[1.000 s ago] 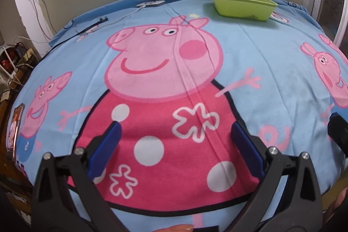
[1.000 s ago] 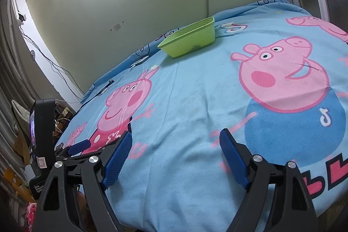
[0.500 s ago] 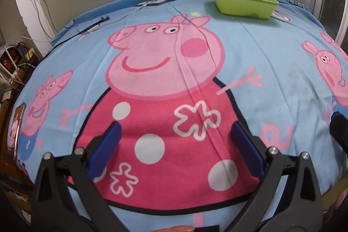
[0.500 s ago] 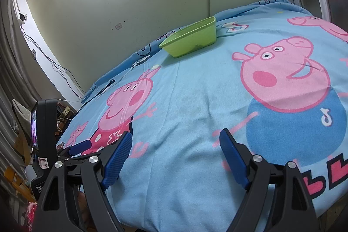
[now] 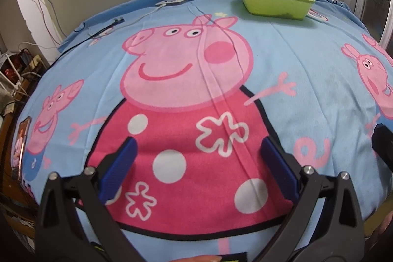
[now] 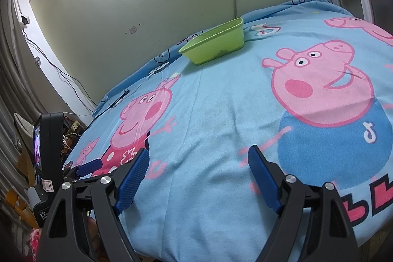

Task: Organize jewelry

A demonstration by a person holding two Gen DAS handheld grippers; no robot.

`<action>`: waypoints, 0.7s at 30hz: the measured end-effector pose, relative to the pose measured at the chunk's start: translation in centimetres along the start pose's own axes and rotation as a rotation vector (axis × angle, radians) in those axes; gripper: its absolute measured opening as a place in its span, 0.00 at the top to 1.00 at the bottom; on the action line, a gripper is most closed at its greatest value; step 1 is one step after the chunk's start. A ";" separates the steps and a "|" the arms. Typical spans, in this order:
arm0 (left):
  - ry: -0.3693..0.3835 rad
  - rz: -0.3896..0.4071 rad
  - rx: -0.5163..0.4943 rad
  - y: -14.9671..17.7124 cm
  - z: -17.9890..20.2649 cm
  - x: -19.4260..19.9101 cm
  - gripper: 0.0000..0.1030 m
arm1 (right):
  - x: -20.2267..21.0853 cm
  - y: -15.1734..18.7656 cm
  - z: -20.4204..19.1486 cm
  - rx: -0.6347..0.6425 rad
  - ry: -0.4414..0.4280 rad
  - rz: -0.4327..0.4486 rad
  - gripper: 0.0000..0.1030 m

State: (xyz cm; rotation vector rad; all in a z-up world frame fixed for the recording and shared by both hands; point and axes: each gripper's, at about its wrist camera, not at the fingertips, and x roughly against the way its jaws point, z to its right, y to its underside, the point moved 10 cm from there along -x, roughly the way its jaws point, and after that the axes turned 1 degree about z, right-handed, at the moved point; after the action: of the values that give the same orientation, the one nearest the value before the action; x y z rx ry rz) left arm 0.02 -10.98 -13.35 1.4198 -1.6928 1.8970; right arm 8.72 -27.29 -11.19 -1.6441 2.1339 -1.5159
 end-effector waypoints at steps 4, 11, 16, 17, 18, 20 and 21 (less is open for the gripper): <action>-0.002 0.000 -0.002 0.0 0.0 0.0 0.06 | 0.0 0.1 -0.1 -0.001 0.002 0.001 0.39; -0.006 0.004 -0.004 -0.1 -0.2 0.0 0.06 | 0.0 0.1 -0.2 -0.001 0.002 0.002 0.39; -0.010 0.006 0.003 -0.1 -0.4 0.0 0.06 | 0.0 0.0 -0.3 -0.003 0.001 0.003 0.39; -0.011 0.005 0.006 -0.1 -0.5 0.0 0.06 | 0.0 0.0 -0.3 -0.003 0.001 0.004 0.39; -0.011 0.003 0.008 -0.1 -0.5 0.0 0.06 | 0.0 0.0 -0.3 -0.003 0.000 0.004 0.39; -0.011 0.003 0.008 -0.1 -0.5 0.0 0.06 | 0.0 0.0 -0.3 -0.004 -0.001 0.003 0.39; -0.011 0.004 0.007 -0.1 -0.6 0.0 0.06 | 0.0 0.0 -0.2 -0.005 -0.002 0.003 0.39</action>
State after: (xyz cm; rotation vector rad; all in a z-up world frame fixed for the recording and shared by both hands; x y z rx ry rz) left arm -0.15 -10.45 -13.19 1.4328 -1.6968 1.9021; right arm 8.60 -27.17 -11.06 -1.6426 2.1395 -1.5092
